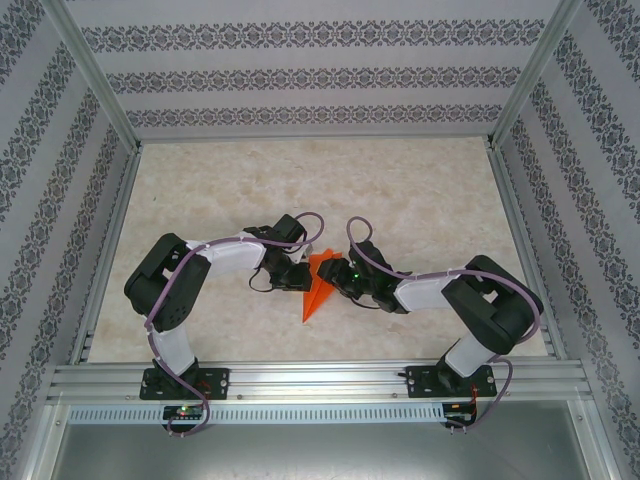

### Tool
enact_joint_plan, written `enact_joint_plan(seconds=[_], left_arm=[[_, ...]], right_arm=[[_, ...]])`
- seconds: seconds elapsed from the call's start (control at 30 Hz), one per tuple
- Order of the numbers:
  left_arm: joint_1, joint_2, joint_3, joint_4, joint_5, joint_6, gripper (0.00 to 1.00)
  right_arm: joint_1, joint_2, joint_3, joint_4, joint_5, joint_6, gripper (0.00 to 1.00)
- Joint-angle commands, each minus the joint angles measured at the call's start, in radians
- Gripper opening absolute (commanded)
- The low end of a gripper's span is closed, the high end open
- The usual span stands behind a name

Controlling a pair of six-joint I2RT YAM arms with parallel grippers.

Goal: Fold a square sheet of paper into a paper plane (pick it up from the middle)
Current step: Turn over the paper at the center of the table.

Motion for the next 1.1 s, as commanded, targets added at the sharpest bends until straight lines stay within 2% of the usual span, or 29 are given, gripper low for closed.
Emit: enact_joint_plan(seconds=[0.0, 0.33, 0.8, 0.9, 1.07], left_arm=[[-0.011, 0.015, -0.015, 0.012, -0.02, 0.009, 0.16], [-0.011, 0.009, -0.015, 0.014, -0.021, 0.006, 0.16], [-0.011, -0.067, -0.039, 0.057, -0.001, -0.054, 0.18], [-0.011, -0.138, -0.059, 0.088, -0.017, -0.081, 0.2], [-0.012, -0.308, -0.103, 0.101, -0.164, -0.094, 0.3]], right_arm=[[0.011, 0.015, 0.019, 0.052, -0.007, -0.002, 0.47], [0.008, 0.083, 0.063, 0.045, -0.022, -0.029, 0.3], [0.009, 0.057, 0.082, 0.001, -0.03, -0.086, 0.12], [0.009, 0.014, 0.105, -0.075, -0.021, -0.137, 0.09], [0.01, -0.087, 0.196, -0.381, 0.055, -0.272, 0.08]])
